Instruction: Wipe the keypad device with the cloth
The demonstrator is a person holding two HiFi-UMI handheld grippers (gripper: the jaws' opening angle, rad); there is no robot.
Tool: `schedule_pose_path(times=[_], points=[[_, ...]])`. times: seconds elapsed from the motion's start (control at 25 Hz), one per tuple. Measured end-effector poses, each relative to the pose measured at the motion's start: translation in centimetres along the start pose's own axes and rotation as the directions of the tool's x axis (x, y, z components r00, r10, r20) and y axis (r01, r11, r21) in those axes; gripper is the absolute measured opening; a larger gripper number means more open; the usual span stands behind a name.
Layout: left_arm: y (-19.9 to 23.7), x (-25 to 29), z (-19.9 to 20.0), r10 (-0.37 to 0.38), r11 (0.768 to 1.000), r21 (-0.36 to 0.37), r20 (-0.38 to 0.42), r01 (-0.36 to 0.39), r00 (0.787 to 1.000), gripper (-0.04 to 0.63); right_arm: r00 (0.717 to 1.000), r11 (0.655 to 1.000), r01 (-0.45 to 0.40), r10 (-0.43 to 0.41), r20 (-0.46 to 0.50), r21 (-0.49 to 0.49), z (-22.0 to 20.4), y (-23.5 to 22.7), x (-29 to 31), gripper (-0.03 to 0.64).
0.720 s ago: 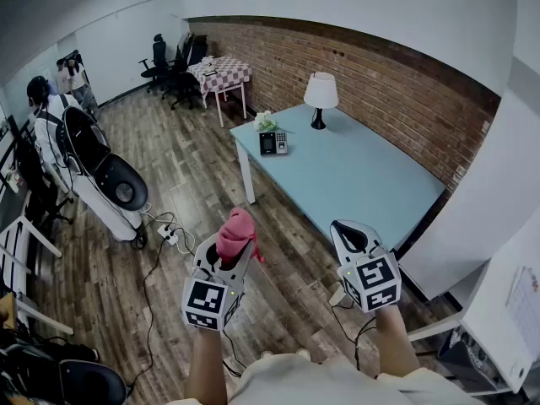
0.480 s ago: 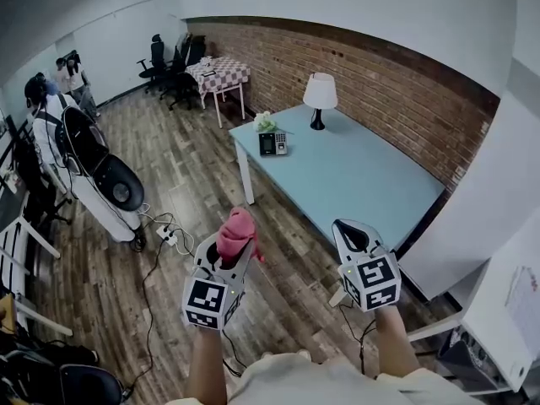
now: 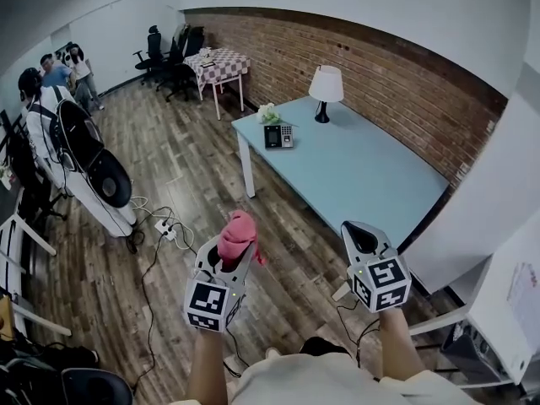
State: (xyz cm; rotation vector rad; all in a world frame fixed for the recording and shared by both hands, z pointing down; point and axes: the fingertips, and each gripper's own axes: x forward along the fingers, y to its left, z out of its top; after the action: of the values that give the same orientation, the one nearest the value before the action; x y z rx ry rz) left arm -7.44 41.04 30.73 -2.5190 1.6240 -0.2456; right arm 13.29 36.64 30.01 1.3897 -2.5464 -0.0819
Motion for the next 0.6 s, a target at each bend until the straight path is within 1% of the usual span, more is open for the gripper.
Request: schedule_pose_path(times=[0.2, 0.48, 0.6], points=[[1.4, 0.5, -1.3, -0.021, 0.999, -0.029, -0.01, 0.02, 1.0, 0.184, 1.0, 1.0, 0.011, -0.011, -0.017, -0.001, -0.2, 0.6, 1.3, 0.02], [4.1, 2.1, -1.1, -0.025, 0.999, -0.027, 0.016, 0.025, 1.0, 0.184, 1.0, 1.0, 0.024, -0.024, -0.001, -0.017, 1.4, 1.0, 4.2, 0.02], [5.2, 3.3, -1.1, -0.019, 1.0, -0.021, 0.021, 0.019, 1.0, 0.184, 1.0, 1.0, 0.025, -0.025, 0.013, -0.016, 1.9, 0.3, 5.8, 0.02]])
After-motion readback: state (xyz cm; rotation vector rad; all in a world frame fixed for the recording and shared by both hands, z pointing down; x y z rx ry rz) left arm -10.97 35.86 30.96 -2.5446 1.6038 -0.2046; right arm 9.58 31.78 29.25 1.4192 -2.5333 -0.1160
